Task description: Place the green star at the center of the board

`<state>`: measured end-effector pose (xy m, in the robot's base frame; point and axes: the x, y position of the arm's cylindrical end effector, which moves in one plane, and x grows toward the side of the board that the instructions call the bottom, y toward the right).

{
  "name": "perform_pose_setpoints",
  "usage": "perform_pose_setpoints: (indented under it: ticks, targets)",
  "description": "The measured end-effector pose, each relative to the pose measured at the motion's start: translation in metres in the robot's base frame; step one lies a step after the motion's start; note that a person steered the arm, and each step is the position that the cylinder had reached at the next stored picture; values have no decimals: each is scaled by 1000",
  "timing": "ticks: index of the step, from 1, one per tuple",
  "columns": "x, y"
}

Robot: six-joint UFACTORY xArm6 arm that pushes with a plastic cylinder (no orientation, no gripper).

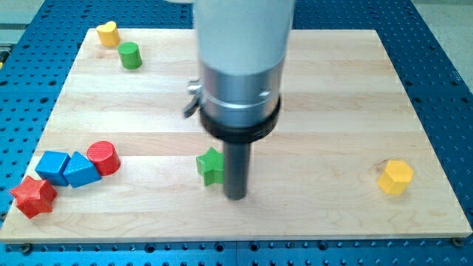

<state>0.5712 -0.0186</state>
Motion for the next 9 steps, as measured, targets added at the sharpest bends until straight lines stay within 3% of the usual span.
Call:
perform_pose_setpoints:
  ticks: [1, 2, 3, 4, 6, 7, 9]
  targets:
    - [-12, -33]
    - [-73, 5]
    - [-96, 33]
    - [-101, 102]
    - [-130, 32]
    - [-86, 19]
    - [-135, 22]
